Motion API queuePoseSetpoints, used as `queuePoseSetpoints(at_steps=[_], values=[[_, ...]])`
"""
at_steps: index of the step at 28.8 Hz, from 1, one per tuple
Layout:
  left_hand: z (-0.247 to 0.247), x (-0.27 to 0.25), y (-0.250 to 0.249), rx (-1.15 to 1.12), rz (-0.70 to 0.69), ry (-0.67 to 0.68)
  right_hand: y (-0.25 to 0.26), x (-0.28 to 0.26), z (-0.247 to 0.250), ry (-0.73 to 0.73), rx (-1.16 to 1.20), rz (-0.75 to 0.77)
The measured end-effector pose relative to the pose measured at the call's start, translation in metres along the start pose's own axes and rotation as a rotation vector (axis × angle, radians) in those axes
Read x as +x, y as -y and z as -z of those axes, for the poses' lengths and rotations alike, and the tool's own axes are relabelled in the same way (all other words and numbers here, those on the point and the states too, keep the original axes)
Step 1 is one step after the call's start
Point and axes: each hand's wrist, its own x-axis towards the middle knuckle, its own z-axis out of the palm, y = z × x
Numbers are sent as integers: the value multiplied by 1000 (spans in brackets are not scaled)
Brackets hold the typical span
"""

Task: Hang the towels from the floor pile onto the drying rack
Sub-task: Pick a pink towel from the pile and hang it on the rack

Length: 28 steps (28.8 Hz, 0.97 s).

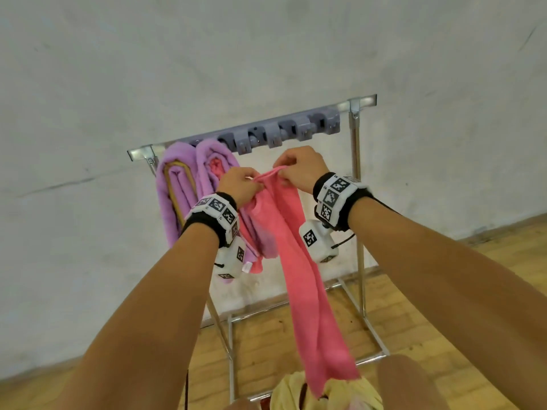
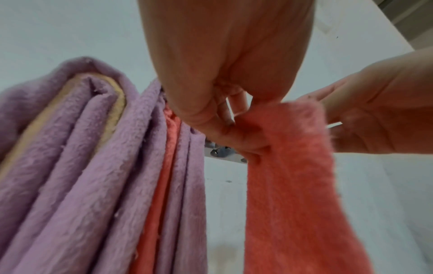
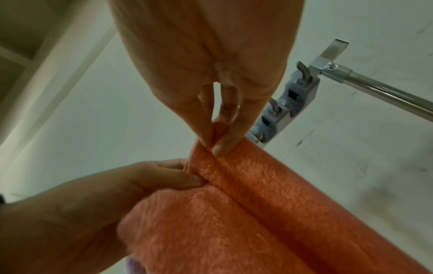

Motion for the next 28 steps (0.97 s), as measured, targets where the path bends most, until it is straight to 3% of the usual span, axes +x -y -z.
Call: queuePoseSetpoints(at_steps=[5,8,12,18,21,28], values=[[17,9,-12,-40,-13,-32,22,9,6,102,65,111],[22,10,-16,-51,6,23,31,11,8,160,75,146],[28,9,-14,-40,18,63,34,15,12,107,18,131],[34,12,-12,-358,111,13,31,17,14,39,-63,154],[34,16,-14,-473,171,-18,34,15,13,120,-14,216],[38,15,-13,-429,166,-8,34,9,17,264,-75,221]])
